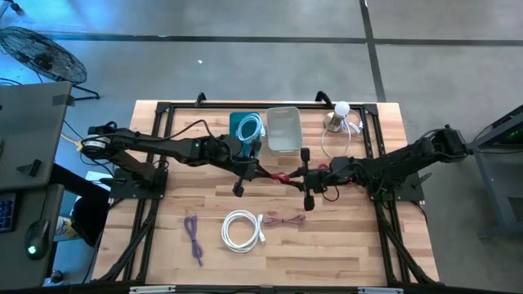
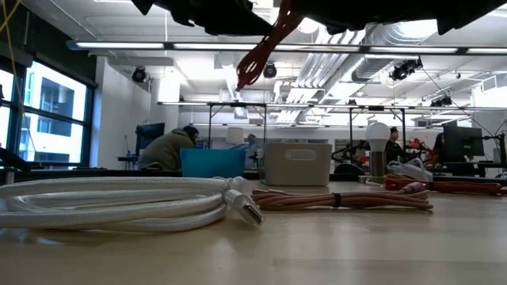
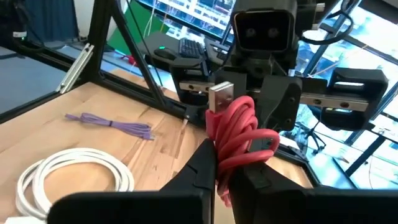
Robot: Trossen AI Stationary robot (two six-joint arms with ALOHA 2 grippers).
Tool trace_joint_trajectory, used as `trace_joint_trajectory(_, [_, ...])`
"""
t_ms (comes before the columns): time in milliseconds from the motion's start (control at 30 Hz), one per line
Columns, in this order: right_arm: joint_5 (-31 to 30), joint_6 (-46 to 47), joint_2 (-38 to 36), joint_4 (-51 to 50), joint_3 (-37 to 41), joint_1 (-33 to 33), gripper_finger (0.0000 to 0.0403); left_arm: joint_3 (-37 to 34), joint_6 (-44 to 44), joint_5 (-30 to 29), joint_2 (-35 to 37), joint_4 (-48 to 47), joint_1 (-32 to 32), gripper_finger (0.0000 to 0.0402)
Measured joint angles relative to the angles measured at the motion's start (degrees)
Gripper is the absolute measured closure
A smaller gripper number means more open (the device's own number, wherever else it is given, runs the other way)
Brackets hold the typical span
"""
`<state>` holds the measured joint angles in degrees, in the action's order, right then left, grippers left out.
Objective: Pick & Place USB Port
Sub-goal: Put the left orange charger cable into the gray bin
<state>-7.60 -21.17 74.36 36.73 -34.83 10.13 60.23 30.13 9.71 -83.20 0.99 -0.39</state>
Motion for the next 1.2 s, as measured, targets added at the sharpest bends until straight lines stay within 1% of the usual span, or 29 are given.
trace_joint_trajectory(100, [-1.3,-0.1,0.0,-0.1,0.0,0.1,0.0391,0.0,-0.4,0.7,0.0,0.3,0.0,0.039])
trace_joint_trajectory(233, [-1.9,0.0,0.0,-1.0,0.0,0.0,0.0391,0.0,0.1,2.2,0.0,-0.9,0.0,0.0362])
trace_joint_trajectory(367, [-1.9,0.1,0.0,-1.3,0.0,0.0,0.0391,0.0,0.2,4.9,0.0,-2.1,0.0,0.0318])
trace_joint_trajectory(500, [-2.5,0.1,0.0,-1.4,0.0,0.0,0.0391,0.0,0.2,5.1,0.0,-3.1,0.0,0.0271])
trace_joint_trajectory(600, [-3.0,0.1,0.0,-1.7,0.0,0.0,0.0391,0.1,-0.3,5.3,0.1,-5.2,0.0,0.0243])
trace_joint_trajectory(667, [-3.3,0.1,0.0,-1.7,0.0,0.0,0.0391,0.1,-0.3,7.1,0.6,-7.8,0.0,0.0232])
trace_joint_trajectory(767, [-3.3,0.1,0.0,-1.7,0.0,0.0,0.0391,0.1,0.2,9.5,2.5,-10.4,0.0,0.0228])
trace_joint_trajectory(867, [-3.3,0.0,0.0,-1.8,0.0,0.0,0.0391,0.1,0.2,9.6,6.1,-14.6,0.0,0.0227])
trace_joint_trajectory(967, [-3.6,-0.1,0.0,-1.8,0.0,0.0,0.0391,0.1,0.2,8.4,10.6,-18.9,-0.8,0.0227])
trace_joint_trajectory(1100, [-3.9,-0.1,0.0,-1.8,0.0,0.0,0.0391,0.1,1.3,2.2,15.9,-22.6,-3.8,0.0227])
trace_joint_trajectory(1200, [-5.4,-0.7,-0.2,-1.8,0.0,0.0,0.0393,0.1,1.6,-3.6,19.2,-25.4,-6.7,0.0227])
